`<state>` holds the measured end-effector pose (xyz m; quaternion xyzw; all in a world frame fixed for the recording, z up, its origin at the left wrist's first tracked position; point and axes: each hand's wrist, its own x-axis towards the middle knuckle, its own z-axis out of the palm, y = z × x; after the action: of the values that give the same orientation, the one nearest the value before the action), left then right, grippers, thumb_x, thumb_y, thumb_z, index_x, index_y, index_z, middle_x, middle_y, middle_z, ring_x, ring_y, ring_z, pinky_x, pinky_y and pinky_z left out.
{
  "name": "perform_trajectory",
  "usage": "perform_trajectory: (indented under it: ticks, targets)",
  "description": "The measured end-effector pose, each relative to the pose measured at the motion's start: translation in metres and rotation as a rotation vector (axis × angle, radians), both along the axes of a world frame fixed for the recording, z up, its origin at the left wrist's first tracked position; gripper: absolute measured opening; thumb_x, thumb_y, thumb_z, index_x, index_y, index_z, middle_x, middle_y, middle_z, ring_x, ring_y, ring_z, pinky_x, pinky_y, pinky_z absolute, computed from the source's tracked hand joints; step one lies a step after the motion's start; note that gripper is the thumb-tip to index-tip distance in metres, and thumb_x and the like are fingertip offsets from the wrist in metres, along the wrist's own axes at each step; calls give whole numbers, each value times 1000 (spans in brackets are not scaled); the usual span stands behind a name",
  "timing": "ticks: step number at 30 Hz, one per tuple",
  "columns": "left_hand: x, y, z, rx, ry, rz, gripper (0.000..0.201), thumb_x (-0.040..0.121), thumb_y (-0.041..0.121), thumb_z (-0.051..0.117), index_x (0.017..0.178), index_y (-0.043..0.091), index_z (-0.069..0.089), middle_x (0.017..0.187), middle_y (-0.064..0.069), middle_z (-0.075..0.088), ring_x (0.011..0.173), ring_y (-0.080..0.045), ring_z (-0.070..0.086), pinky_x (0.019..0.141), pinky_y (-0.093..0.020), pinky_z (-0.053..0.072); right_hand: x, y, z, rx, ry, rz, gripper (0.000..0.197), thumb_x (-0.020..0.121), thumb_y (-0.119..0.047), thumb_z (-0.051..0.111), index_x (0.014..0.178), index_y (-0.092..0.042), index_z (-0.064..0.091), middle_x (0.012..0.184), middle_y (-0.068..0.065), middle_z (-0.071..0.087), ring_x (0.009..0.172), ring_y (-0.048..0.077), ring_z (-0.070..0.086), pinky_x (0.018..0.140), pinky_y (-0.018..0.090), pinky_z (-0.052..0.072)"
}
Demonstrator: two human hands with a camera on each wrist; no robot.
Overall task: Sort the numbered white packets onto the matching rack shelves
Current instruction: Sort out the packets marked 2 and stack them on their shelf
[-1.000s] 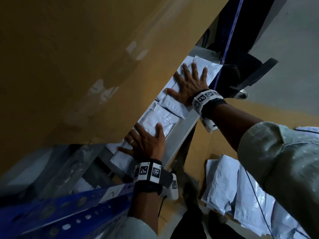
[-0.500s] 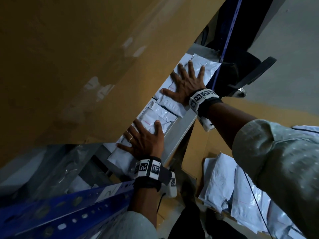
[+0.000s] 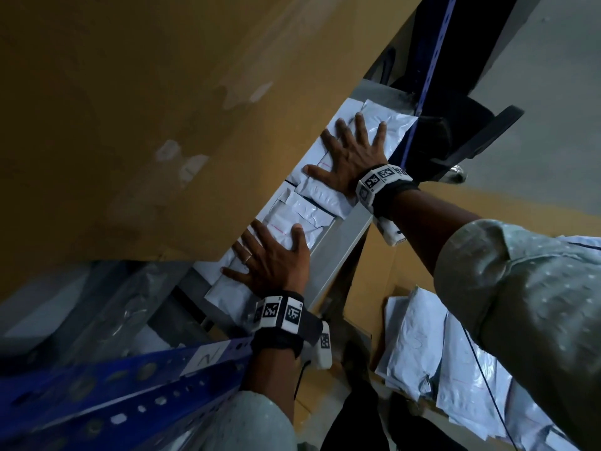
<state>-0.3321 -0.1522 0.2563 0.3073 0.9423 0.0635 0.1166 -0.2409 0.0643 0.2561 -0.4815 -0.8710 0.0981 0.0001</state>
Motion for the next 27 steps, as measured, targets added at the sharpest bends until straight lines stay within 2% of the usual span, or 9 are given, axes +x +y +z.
perform_trajectory:
  ticks: [7, 11, 15, 17, 19, 22, 25, 27]
  targets:
    - [0, -1, -1, 6, 1, 1, 93, 89, 82, 19, 160, 26, -2, 168, -3, -6, 154, -26, -10, 115, -68, -9, 1, -1, 2, -7, -22, 7, 110, 74, -99, 1, 163, -34, 5, 171, 4, 4, 156, 38, -11, 114, 75, -9]
    - [2, -5, 2, 70, 40, -6, 94, 89, 82, 18, 161, 24, 4, 168, -7, 1, 154, -28, -4, 116, -67, -6, 2, 1, 6, -27, -1, 11, 111, 73, -99, 2, 162, -34, 7, 171, 3, 5, 156, 37, -9, 113, 76, -10]
    - [5, -8, 6, 134, 85, -13, 95, 88, 83, 16, 160, 22, 12, 167, -10, 7, 154, -29, 2, 117, -66, -5, 6, 0, 14, -11, 78, -17, 102, 82, -92, 5, 163, -30, 8, 171, 1, 6, 158, 28, -3, 116, 72, -8]
    - [5, -7, 10, 146, 97, -11, 96, 88, 84, 16, 160, 21, 15, 166, -12, 10, 153, -30, 6, 117, -66, -3, 9, -2, 21, 17, 142, -42, 91, 91, -82, 11, 162, -27, 14, 170, 2, 14, 158, 25, 5, 120, 67, -6]
    - [7, -6, 19, 176, 108, -3, 96, 87, 84, 18, 158, 19, 21, 164, -14, 16, 152, -31, 11, 117, -66, 1, 17, -7, 29, 65, 230, -74, 78, 98, -71, 20, 158, -23, 28, 164, 4, 33, 154, 26, 22, 122, 64, 0]
    - [10, -3, 33, 241, 115, -6, 93, 88, 81, 25, 155, 17, 26, 160, -14, 24, 149, -31, 17, 117, -66, 5, 34, -21, 43, 110, 331, -147, 58, 102, -58, 33, 146, -23, 44, 144, 5, 56, 138, 30, 48, 123, 60, 10]
    - [13, -1, 43, 253, 108, -20, 91, 87, 79, 31, 154, 17, 27, 161, -14, 24, 149, -31, 17, 117, -65, 6, 54, -43, 56, 150, 421, -211, 46, 100, -51, 40, 135, -25, 54, 128, -1, 65, 123, 28, 59, 122, 57, 18]
    - [18, -2, 49, 272, 122, -48, 87, 85, 72, 43, 151, 17, 31, 158, -13, 29, 148, -32, 19, 117, -63, 8, 71, -60, 63, 194, 495, -253, 38, 99, -47, 45, 125, -26, 61, 118, -5, 68, 114, 23, 63, 120, 54, 23]
